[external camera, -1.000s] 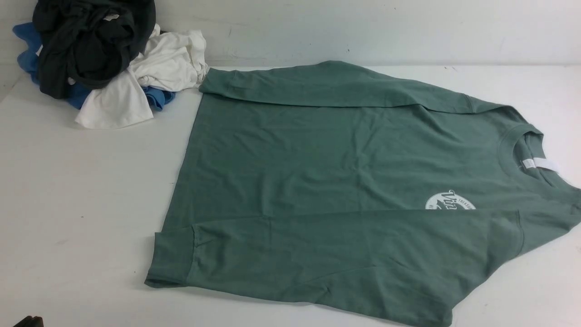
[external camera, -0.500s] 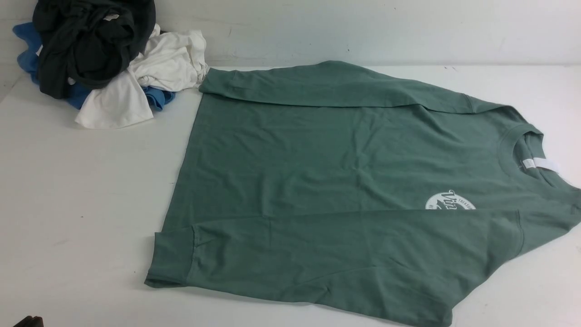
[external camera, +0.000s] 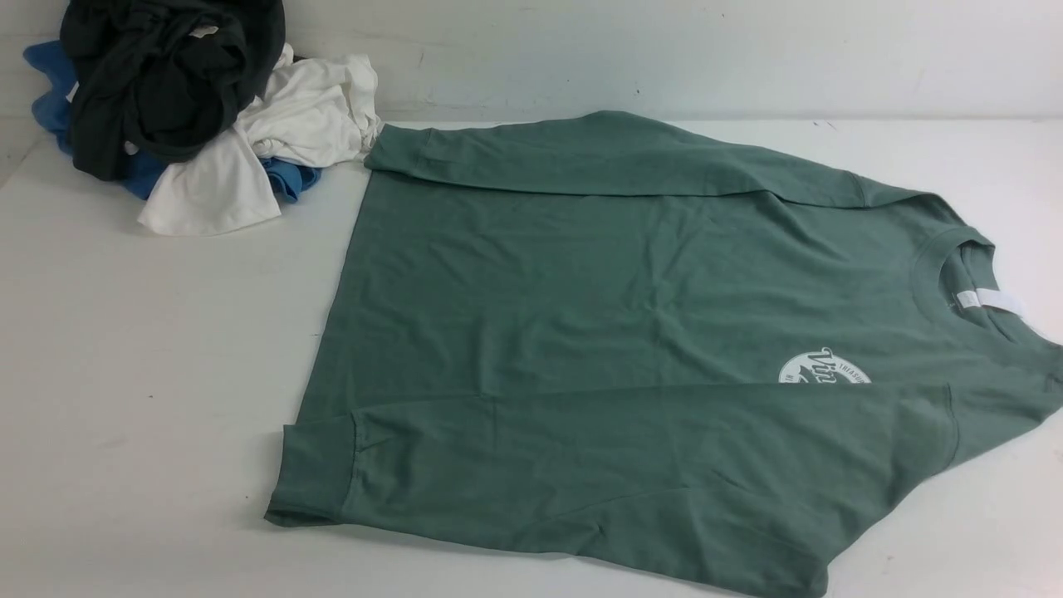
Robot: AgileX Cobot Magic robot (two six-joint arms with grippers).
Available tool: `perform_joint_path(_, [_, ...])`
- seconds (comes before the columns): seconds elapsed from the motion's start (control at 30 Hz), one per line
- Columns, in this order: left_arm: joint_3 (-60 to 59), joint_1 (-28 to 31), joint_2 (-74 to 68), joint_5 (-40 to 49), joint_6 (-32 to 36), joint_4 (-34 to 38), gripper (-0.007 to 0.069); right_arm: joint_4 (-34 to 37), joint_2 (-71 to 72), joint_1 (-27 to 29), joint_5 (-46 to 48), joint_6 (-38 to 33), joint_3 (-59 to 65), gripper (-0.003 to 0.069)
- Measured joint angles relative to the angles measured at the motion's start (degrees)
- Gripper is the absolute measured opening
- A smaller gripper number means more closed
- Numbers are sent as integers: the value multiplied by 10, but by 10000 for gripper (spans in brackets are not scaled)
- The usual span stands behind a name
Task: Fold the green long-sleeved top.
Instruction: Use the left arm to clamp the cuff closest to it
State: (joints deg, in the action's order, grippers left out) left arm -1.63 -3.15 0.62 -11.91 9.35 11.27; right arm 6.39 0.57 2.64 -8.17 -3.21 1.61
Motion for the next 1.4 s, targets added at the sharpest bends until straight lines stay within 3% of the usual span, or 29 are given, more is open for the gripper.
perform_joint_path(0.2, [0,0,0,-156,-9,4,-7,0,0,0,-185,81,0,-14])
perform_joint_path(0.3, [3,0,-1,-204,-57,7,-7,-12,0,0,-234,130,0,-14])
perform_joint_path(0.47, [106,0,-69,-172,-145,-15,-7,-92,-20,0,-161,147,-87,-13])
perform_joint_path(0.67, [271,0,-272,-93,-156,-113,-7,-221,-183,0,-24,131,-242,-11])
perform_joint_path(0.8, [303,0,-391,-69,-157,-150,-7,-255,-282,0,33,138,-278,-11])
perform_joint_path(0.9, [363,-19,-550,100,-205,-200,-7,-253,-384,-26,160,189,-319,-11])
perform_joint_path(0.93, [363,-19,-550,113,-209,-201,-7,-253,-389,-29,160,189,-319,-11])
perform_joint_path(1.0, [447,-60,-654,308,-237,-207,-7,-240,-461,-65,321,198,-369,-11])
perform_joint_path(1.07, [476,-75,-686,380,-232,-207,-7,-236,-499,-83,393,189,-392,-11])
perform_joint_path(1.1, [518,-101,-735,458,-212,-205,-7,-221,-561,-108,481,167,-421,-11])
perform_joint_path(1.23, [593,-159,-852,560,-149,-183,-7,-126,-688,-166,590,80,-491,-10])
perform_joint_path(1.3, [617,-179,-885,574,-133,-174,-7,-89,-724,-178,595,49,-506,-10])
perform_joint_path(1.33, [642,-200,-925,583,-116,-167,-7,-40,-767,-196,593,-8,-528,-10])
perform_joint_path(1.4, [664,-219,-966,586,-107,-161,-7,-2,-809,-205,576,-56,-539,-10])
